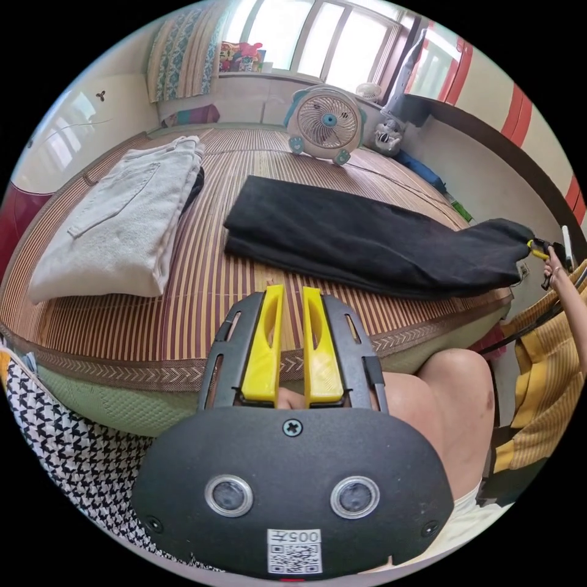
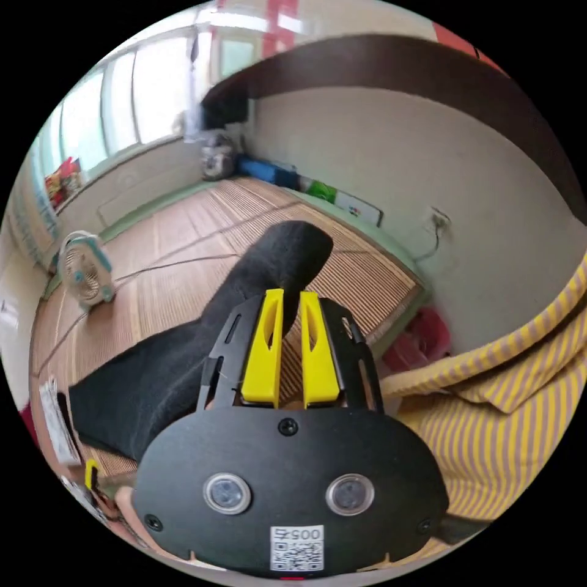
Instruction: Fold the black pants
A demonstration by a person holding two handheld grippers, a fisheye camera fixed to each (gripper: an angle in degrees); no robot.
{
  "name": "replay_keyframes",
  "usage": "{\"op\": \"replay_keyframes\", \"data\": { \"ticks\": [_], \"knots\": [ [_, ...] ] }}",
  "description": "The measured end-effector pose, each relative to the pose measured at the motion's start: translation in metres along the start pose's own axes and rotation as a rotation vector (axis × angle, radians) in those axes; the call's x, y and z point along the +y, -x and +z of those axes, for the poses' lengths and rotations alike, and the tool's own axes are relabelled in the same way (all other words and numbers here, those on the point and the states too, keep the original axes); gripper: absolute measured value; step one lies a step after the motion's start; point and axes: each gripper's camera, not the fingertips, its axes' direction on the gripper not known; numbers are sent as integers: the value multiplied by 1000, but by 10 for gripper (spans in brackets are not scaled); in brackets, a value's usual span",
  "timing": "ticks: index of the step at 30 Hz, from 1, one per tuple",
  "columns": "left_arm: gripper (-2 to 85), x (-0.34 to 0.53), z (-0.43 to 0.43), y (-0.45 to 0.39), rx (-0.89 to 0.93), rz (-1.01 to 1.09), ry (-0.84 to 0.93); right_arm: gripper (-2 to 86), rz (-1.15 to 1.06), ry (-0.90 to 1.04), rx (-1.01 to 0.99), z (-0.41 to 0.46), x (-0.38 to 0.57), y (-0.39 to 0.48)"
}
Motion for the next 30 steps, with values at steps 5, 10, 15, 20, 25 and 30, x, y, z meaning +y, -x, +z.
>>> {"op": "replay_keyframes", "data": {
  "ticks": [5,10,15,20,25,30],
  "knots": [
    [76,-3,-1,21,20,-34,-8,29,-83,-100,190,0,34,38],
    [84,-15,-3,48,37,-101,-41,46,-395,-4,-139,9,135,122],
    [109,-44,7,77,119,-150,-58,67,-617,59,-403,1,227,189],
    [103,-73,34,104,187,-229,-21,80,-771,118,-573,-5,278,231],
    [73,-91,59,118,185,-212,35,85,-866,107,-603,-9,310,259],
    [43,-108,38,128,235,-114,23,107,-960,33,-564,-11,336,289]
  ]
}}
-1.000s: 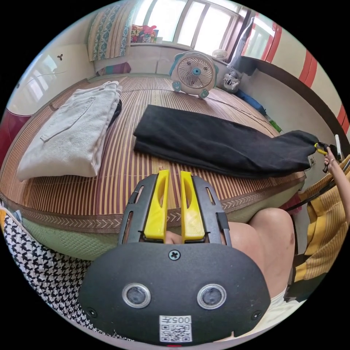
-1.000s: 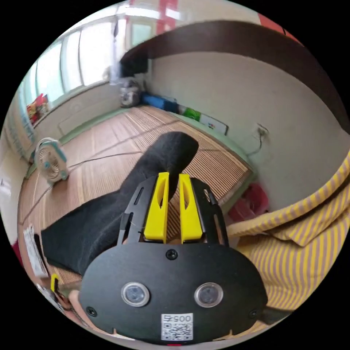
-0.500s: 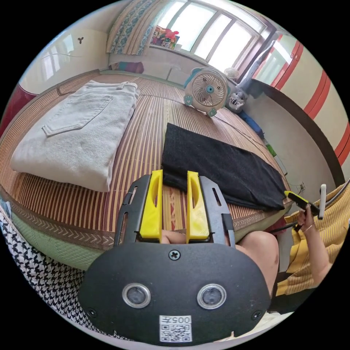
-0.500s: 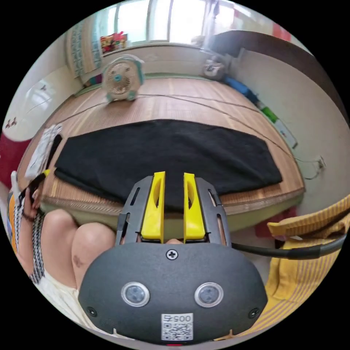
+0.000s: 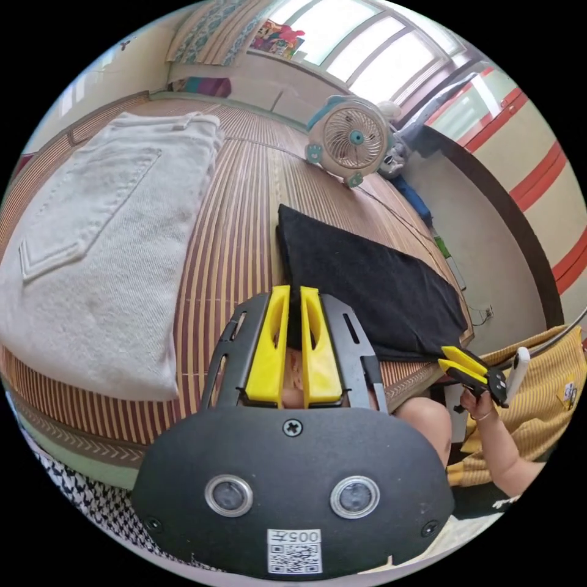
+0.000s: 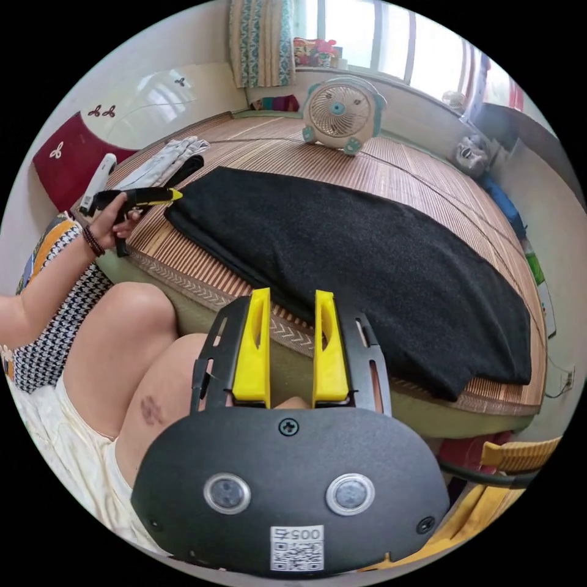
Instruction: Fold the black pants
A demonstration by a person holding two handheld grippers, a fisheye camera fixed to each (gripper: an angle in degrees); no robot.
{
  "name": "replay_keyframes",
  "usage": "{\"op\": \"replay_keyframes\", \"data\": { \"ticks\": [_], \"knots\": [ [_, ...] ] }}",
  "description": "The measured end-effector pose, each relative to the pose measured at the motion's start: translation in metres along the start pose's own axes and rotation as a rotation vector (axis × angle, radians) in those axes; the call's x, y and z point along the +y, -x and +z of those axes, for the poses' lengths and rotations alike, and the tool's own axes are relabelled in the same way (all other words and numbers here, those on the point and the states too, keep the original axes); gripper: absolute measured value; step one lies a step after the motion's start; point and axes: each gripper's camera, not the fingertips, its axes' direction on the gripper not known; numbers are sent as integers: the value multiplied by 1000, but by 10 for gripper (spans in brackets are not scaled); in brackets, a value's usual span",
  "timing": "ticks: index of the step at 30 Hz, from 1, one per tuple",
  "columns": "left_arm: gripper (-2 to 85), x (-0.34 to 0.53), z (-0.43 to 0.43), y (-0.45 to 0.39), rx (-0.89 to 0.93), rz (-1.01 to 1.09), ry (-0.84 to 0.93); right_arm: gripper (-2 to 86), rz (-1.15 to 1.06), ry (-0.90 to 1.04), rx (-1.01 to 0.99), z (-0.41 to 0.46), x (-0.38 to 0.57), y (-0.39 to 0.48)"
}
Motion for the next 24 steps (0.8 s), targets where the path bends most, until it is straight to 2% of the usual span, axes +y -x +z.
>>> {"op": "replay_keyframes", "data": {
  "ticks": [6,11,15,19,24],
  "knots": [
    [32,-29,-34,-27,28,150,-43,109,-109,20,85,33,-13,38],
    [25,-51,-55,-33,91,151,-67,77,-121,47,181,50,-8,43],
    [23,-62,-59,-31,92,179,-59,9,-51,22,212,40,-3,32],
    [23,-62,-63,-27,108,171,-72,-6,7,-57,203,9,-1,21],
    [33,-39,-40,-9,-50,163,-8,-2,-41,-50,172,5,7,30]
  ]
}}
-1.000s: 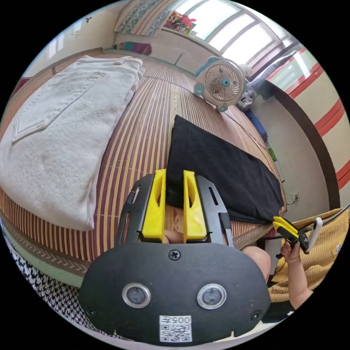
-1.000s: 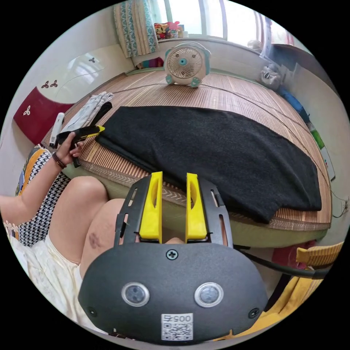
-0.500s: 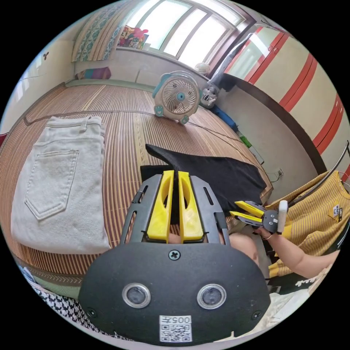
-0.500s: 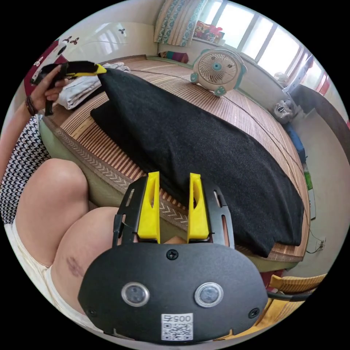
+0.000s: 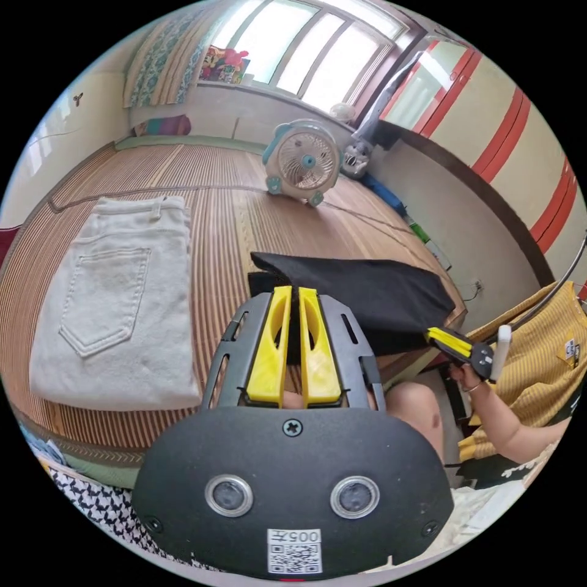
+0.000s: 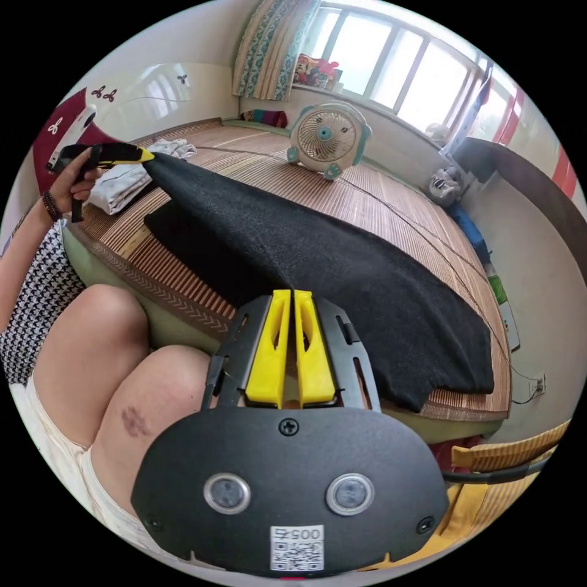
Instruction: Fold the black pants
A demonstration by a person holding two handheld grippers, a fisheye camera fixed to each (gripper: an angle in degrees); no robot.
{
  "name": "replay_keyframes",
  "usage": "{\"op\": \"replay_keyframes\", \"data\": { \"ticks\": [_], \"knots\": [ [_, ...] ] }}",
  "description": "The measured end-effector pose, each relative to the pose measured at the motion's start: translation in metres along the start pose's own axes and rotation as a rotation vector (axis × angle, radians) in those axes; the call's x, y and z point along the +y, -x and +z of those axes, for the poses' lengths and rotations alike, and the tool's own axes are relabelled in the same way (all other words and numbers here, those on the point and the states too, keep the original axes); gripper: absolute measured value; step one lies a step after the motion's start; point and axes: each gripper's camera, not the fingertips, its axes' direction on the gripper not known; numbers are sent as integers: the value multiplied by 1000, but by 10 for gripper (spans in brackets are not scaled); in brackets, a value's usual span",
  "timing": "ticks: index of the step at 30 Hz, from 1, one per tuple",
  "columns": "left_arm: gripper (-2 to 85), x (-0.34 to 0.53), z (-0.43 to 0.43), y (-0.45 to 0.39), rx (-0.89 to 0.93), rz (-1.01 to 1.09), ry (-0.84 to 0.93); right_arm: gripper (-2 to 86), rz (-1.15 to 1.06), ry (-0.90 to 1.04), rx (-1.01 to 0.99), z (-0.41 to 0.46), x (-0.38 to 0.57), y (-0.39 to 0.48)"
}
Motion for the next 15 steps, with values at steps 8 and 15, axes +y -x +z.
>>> {"op": "replay_keyframes", "data": {
  "ticks": [8,15],
  "knots": [
    [44,32,42,26,-78,-63,131,29,4,109,-18,47,20,17],
    [60,52,9,44,6,-193,61,36,65,134,-80,53,22,2]
  ]
}}
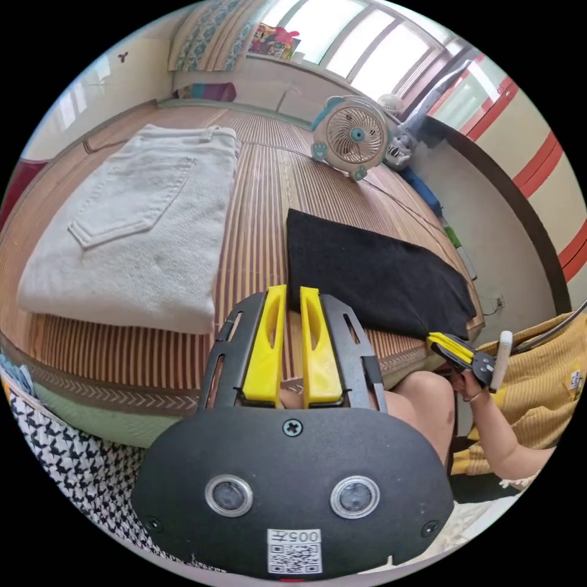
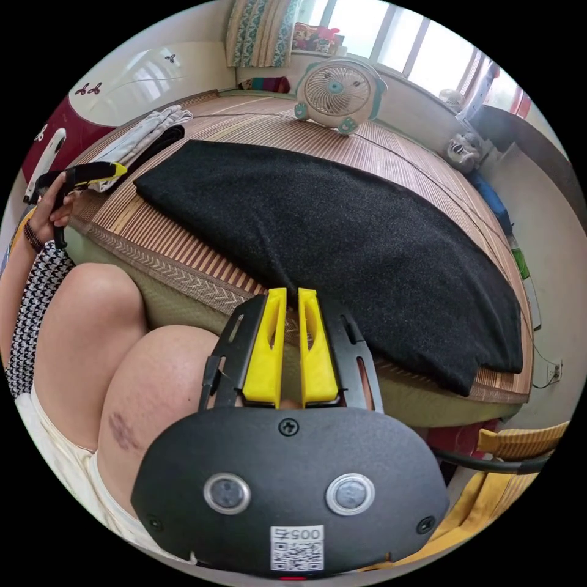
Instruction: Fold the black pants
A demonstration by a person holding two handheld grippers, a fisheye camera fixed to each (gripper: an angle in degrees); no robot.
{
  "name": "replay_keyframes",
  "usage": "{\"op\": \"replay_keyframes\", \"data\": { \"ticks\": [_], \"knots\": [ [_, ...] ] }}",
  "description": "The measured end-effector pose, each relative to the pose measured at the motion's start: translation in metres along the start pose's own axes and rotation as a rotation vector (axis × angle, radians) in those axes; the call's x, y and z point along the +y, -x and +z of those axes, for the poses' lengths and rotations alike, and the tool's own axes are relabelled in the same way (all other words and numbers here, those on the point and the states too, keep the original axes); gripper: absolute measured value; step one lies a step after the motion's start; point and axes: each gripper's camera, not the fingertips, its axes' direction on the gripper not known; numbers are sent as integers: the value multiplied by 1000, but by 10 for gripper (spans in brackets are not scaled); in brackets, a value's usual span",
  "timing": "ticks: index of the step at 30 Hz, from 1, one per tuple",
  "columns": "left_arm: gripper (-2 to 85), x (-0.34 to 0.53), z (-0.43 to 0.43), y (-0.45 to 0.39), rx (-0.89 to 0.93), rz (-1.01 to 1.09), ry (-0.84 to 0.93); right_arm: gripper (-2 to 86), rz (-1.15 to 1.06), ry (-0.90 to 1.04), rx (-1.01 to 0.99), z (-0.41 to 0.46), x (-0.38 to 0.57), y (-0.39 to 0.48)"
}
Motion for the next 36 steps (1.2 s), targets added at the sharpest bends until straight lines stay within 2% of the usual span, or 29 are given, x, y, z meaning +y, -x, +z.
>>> {"op": "replay_keyframes", "data": {
  "ticks": [5,11,16,23,30,36],
  "knots": [
    [91,14,19,12,54,-100,47,36,22,3,-25,1,3,-8],
    [106,26,29,28,151,-222,-20,34,33,-4,-20,-1,9,-12],
    [110,31,24,34,156,-232,-46,35,52,-20,-40,-3,17,-19],
    [113,40,19,41,250,-274,-94,37,50,-26,-69,-7,26,-29],
    [51,35,22,18,225,-269,-46,37,70,-30,-76,-14,36,-35],
    [36,48,-25,-9,248,-170,-173,58,50,-7,-74,-28,40,-32]
  ]
}}
